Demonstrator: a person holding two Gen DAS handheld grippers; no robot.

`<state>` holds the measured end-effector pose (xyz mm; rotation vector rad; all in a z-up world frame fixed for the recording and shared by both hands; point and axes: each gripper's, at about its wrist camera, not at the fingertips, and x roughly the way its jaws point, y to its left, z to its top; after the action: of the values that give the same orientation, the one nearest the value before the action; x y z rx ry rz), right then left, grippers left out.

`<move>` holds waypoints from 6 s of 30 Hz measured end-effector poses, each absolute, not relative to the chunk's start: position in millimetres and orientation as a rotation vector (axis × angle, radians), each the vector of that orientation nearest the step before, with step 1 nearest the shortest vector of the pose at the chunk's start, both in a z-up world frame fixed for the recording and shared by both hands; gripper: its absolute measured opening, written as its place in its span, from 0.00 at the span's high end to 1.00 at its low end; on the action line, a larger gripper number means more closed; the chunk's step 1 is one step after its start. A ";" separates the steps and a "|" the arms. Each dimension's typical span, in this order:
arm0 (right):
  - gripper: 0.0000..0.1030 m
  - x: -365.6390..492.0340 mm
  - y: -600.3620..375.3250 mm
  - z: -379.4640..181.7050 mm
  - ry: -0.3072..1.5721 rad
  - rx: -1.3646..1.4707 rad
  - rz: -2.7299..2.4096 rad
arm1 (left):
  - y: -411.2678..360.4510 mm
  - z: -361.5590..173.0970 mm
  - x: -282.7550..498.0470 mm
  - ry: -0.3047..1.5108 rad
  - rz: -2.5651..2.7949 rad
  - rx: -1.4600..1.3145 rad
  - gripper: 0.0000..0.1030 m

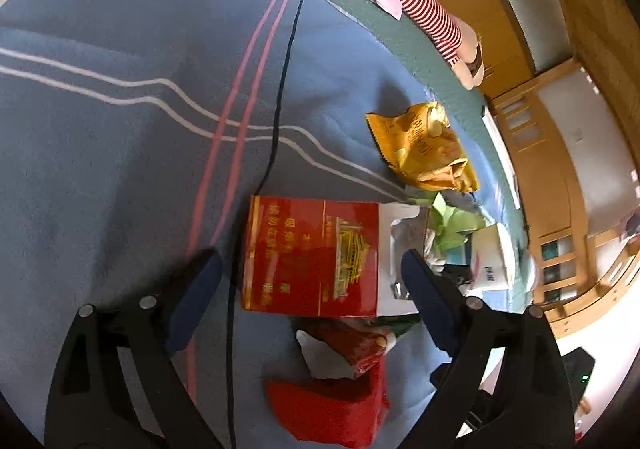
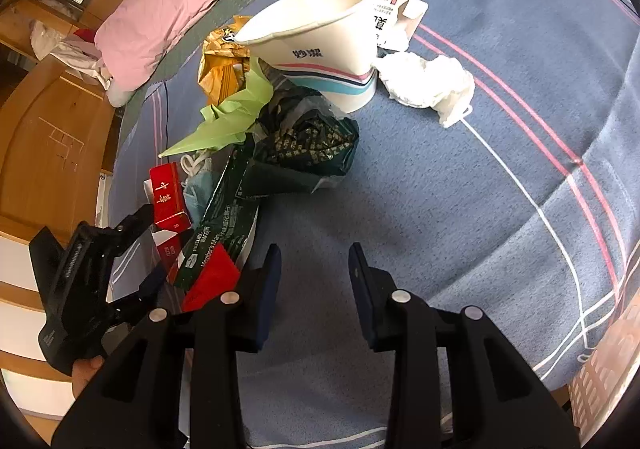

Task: Collect trash
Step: 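Close the left tool on the red cigarette box and lift it, then close the right tool on the red snack packet, then hold the red box in the left tool while the right tool holds the red packet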

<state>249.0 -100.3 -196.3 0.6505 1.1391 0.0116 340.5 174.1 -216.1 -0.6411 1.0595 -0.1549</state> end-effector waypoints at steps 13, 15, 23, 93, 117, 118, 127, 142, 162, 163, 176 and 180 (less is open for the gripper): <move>0.27 257.1 -51.7 -187.4 1.154 0.508 0.236 | 185.8 -180.5 321.7 0.951 -0.079 -0.534 0.32; 0.27 261.4 -41.1 -189.7 1.175 0.490 0.269 | 192.5 -158.5 306.2 0.893 0.020 -0.462 0.32; 0.27 266.2 8.7 -189.9 1.177 0.171 0.291 | 226.5 -132.8 194.8 0.766 0.365 -0.537 0.32; 0.60 248.7 -2.8 -175.9 1.104 0.283 0.289 | 215.6 -129.4 163.7 0.744 0.285 -0.491 0.32; 0.60 244.9 -0.4 -171.0 1.061 0.239 0.260 | 208.5 -125.4 165.8 0.735 0.256 -0.475 0.32; 0.60 245.1 -0.7 -171.0 1.062 0.241 0.259 | 208.6 -125.4 165.9 0.735 0.256 -0.475 0.32; 0.60 246.0 -2.8 -171.5 1.067 0.253 0.255 | 207.2 -126.0 166.1 0.737 0.253 -0.475 0.32; 0.60 246.6 -4.0 -171.9 1.073 0.271 0.257 | 205.8 -126.7 166.0 0.740 0.249 -0.474 0.32; 0.60 245.9 -5.1 -173.6 1.070 0.287 0.257 | 203.0 -128.0 166.0 0.740 0.242 -0.475 0.32; 0.60 245.6 -5.7 -173.5 1.069 0.288 0.258 | 202.5 -128.1 165.8 0.740 0.241 -0.474 0.32; 0.60 168.0 -77.0 -109.8 0.878 0.374 0.268 | 169.8 -122.8 182.2 0.758 -0.017 -0.457 0.32; 0.60 137.6 -132.1 -93.6 0.887 0.342 0.189 | 150.8 -124.0 183.2 0.777 -0.174 -0.493 0.32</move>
<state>137.6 -132.1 -93.6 0.3422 0.8871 0.1887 183.2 150.8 -124.0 -0.4934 0.7775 -0.1745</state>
